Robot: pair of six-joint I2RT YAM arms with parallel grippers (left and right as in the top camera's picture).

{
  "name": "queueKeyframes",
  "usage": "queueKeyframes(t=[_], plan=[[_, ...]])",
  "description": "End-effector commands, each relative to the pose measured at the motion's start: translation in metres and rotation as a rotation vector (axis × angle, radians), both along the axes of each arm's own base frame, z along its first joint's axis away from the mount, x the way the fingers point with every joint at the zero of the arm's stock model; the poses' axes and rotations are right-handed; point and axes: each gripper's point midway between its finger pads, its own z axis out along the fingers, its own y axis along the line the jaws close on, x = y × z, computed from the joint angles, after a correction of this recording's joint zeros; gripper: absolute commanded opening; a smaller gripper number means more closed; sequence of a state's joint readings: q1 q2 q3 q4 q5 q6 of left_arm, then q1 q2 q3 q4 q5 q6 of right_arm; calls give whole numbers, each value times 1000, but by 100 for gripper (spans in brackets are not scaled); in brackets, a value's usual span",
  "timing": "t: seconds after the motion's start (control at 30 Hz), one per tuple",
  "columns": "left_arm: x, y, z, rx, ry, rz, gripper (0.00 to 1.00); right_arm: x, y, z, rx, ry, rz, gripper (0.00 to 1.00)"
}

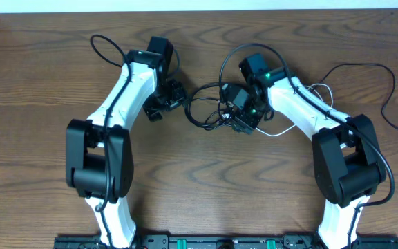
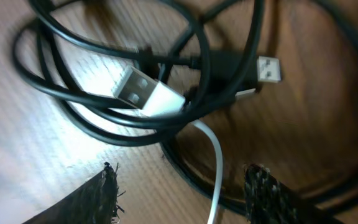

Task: Untangle cables

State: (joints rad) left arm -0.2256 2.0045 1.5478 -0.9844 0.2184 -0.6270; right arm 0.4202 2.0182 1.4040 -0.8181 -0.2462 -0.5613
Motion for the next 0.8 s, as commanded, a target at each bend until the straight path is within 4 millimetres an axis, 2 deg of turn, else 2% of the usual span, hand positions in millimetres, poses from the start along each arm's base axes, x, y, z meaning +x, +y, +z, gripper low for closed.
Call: queueKeyframes(t=[0.0, 0.07, 0.13, 0.17, 0.33, 0.5, 0.63, 0.77], plan=[[-1, -11, -13, -48, 26, -20, 79, -4, -6, -17, -17, 1, 17, 63], [3, -17, -17, -74, 18, -23, 79, 0, -5, -22, -5, -23, 16, 62], [7, -21, -19, -81, 6, -30, 79, 4, -2, -25, 10, -48, 16, 54], [9, -23, -21, -82, -2, -35, 79, 5, 0, -26, 18, -54, 17, 53], [18, -35, -30, -90, -36, -58, 79, 8, 1, -26, 26, -72, 17, 52], [13, -42, -47, -82, -3, -77, 77, 7, 1, -26, 25, -67, 17, 51], [6, -41, -62, -71, 46, -77, 73, 9, 4, -15, 41, -76, 10, 49], [4, -40, -66, -67, 57, -77, 71, 12, 11, -2, 88, -98, 17, 51]])
